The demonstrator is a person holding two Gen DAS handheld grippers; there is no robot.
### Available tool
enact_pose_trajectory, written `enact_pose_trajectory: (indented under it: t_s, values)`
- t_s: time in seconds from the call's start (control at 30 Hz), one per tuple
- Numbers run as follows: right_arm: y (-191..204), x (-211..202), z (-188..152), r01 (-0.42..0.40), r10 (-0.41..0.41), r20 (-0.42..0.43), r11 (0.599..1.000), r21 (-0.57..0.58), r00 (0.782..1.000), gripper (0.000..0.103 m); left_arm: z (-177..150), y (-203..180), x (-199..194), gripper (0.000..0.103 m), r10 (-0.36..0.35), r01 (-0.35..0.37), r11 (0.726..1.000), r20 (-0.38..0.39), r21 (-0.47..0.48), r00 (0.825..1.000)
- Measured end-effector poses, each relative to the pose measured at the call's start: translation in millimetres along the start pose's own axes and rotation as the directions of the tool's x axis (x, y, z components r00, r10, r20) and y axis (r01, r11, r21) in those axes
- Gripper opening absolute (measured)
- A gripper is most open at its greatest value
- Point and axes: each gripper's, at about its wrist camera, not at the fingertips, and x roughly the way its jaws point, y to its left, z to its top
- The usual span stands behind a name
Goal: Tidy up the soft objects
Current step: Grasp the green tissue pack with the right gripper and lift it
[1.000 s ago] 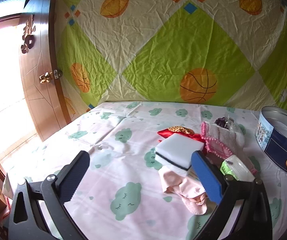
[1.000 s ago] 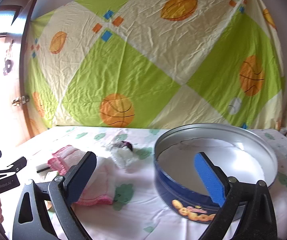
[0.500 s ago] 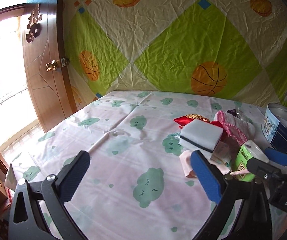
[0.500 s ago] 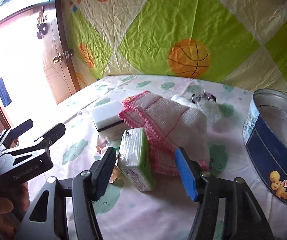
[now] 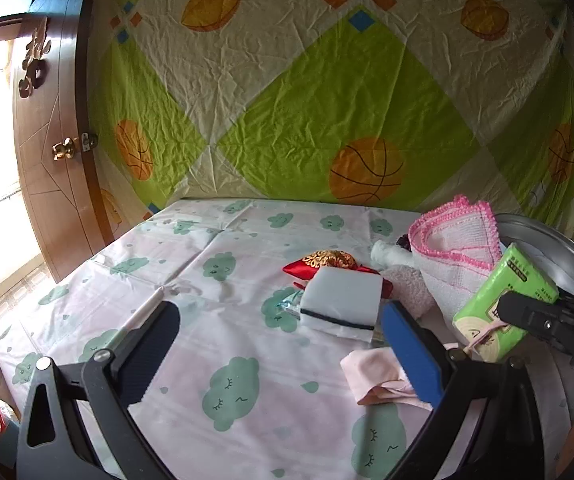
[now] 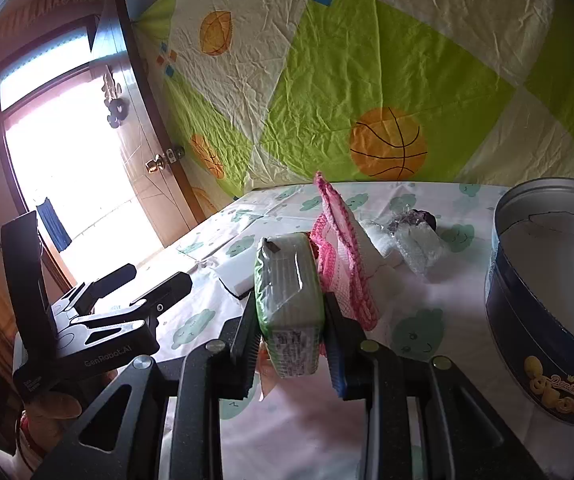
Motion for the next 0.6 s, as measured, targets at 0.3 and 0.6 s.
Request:
enact_pose_trajectory:
  t_s: [0.3, 0.6]
  values:
    - [-40, -3, -10, 0.082, -0.076, -0.087, 0.995, 0.065, 0.993, 0.033, 5, -21, 2, 0.102, 0.001, -0.001, 0.999, -0.005, 0.038, 1.0]
    - [-62, -10, -15, 0.082, -0.065, -0.124, 0.987, 0.138, 0.99, 0.036, -5, -40, 0, 0.102, -0.113, 0.117, 0.987, -0.045, 0.113, 0.993]
